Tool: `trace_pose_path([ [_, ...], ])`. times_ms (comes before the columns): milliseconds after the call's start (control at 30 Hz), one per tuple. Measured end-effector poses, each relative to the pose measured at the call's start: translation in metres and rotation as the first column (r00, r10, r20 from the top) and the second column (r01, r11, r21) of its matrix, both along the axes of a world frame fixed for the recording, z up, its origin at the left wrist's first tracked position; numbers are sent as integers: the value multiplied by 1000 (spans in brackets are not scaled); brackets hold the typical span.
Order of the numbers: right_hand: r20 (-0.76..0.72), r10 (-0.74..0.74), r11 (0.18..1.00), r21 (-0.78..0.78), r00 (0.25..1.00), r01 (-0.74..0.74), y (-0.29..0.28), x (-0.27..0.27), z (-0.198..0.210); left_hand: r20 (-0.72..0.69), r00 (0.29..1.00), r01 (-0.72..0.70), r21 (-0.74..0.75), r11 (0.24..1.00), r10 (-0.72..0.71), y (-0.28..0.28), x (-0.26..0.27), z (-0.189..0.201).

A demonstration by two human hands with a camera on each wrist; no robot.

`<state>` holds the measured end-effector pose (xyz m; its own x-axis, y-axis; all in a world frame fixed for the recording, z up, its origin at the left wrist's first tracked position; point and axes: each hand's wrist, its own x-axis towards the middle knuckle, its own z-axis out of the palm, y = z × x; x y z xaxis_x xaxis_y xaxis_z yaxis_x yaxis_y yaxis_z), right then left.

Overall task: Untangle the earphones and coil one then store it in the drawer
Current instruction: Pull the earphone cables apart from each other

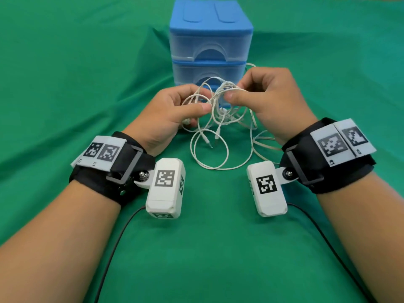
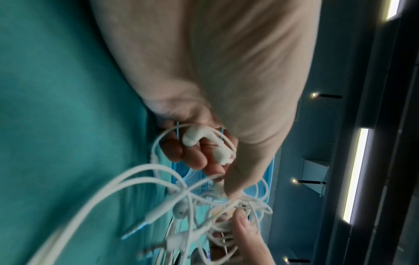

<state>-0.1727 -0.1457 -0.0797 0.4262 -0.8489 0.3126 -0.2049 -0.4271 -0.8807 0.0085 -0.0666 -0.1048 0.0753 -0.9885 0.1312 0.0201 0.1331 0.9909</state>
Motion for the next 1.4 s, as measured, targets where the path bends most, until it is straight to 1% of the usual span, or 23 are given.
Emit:
trace_pose_path([
  [67,27,42,999,9,999,-42,1,2,0,-18,1000,-6,10,1000,6,-1,0,0],
  [167,44,61,998,10,997,-62,0,1,-1,-72,997,36,30,999,-33,1,0,5],
  [367,27,150,988,26,988,-151,5,2,-1,-1,999,36,-24,999,-36,1,-2,2],
  [467,24,209,978,27,978,-209,11,1,3,4,1000,-1,-22,1000,1,0,-1,-2],
  [533,37,200,977,68,979,-203,10,0,9,-3,1000,-27,-26,999,27,-1,0,-2],
  [633,36,146,976,161,989,-150,4,-3,10,-15,999,-51,-24,998,51,0,1,-1],
  [767,-7,140,985,107,990,-139,4,-4,6,-66,994,-93,-19,995,92,0,1,1],
  [900,-7,134,988,74,991,-133,0,-6,2,-121,988,-101,-23,995,98,-1,1,1],
  [967,29,114,989,89,993,-116,-3,-6,2,-147,986,-86,-12,996,83,-1,2,1],
  [1033,104,76,989,118,992,-88,-5,-7,2,-161,985,-63,-6,998,61,-1,2,1],
  [1133,229,85,978,165,970,-124,-4,-9,8,-164,985,-49,-7,999,47,0,3,2],
  [1167,245,99,970,194,965,-148,-4,-11,10,-166,985,-50,-8,999,48,0,3,2],
  [1233,211,126,948,261,969,-180,-3,-13,11,-170,984,-52,-10,999,49,0,2,2],
  [1300,114,190,925,312,975,-217,-2,-14,9,-166,985,-55,-17,998,52,0,2,2],
  [1400,-10,325,910,277,946,-309,3,-11,4,-155,986,-66,-27,997,61,0,2,1],
])
